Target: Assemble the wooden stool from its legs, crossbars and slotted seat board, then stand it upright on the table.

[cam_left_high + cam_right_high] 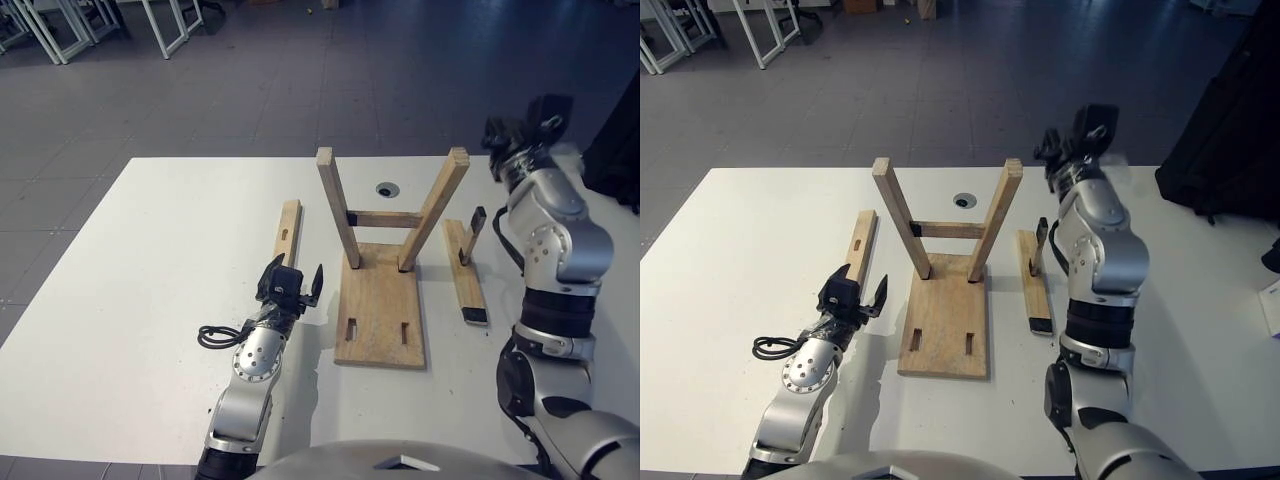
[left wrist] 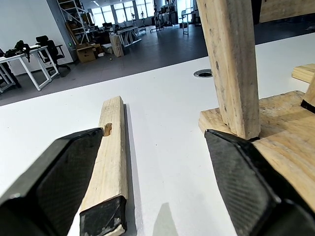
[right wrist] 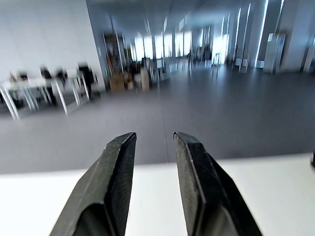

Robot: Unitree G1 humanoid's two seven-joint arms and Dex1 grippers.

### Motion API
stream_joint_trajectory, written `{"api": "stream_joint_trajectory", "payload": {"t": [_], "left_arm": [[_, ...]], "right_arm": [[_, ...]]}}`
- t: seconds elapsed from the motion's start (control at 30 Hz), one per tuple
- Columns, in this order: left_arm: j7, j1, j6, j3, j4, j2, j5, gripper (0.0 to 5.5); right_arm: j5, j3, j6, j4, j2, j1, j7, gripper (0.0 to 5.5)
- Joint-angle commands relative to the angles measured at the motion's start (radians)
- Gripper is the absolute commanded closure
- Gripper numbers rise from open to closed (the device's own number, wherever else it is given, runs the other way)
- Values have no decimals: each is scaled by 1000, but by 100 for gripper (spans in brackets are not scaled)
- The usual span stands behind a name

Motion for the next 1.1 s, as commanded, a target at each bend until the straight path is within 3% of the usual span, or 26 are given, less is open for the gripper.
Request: {"api": "stream_joint_trajectory", "payload": {"t": [0.03,0.2,0.33,0.4,0.47,0.6,0.7,0.87,0.97,1.1], "left_arm": [[-1,-6,9,-2,4,3,7,169],[-5,-27,10,-1,18,3,4,169],[0,-25,6,3,22,0,1,169],[6,-16,3,-1,20,-5,4,169],[9,-10,0,-3,19,-7,5,169],[22,23,-4,-2,1,-13,7,169],[28,37,-1,3,-9,-16,6,169],[27,40,5,-3,-15,-14,9,169],[33,49,7,-4,-22,-17,12,169],[14,45,21,2,-33,0,6,169]], "right_arm": [[-22,29,-9,92,40,144,-2,411],[-73,60,-89,277,61,316,-3,411],[13,-23,-115,49,52,188,-26,411],[63,-45,-50,-127,21,140,-24,378],[76,-45,24,-250,10,211,-28,337],[13,64,95,-478,-21,723,15,251],[-11,182,127,-470,-89,992,99,186],[-43,207,158,-372,-117,989,127,101],[-62,235,159,-277,-115,939,141,101],[-73,226,150,-178,-79,880,120,183]]}}
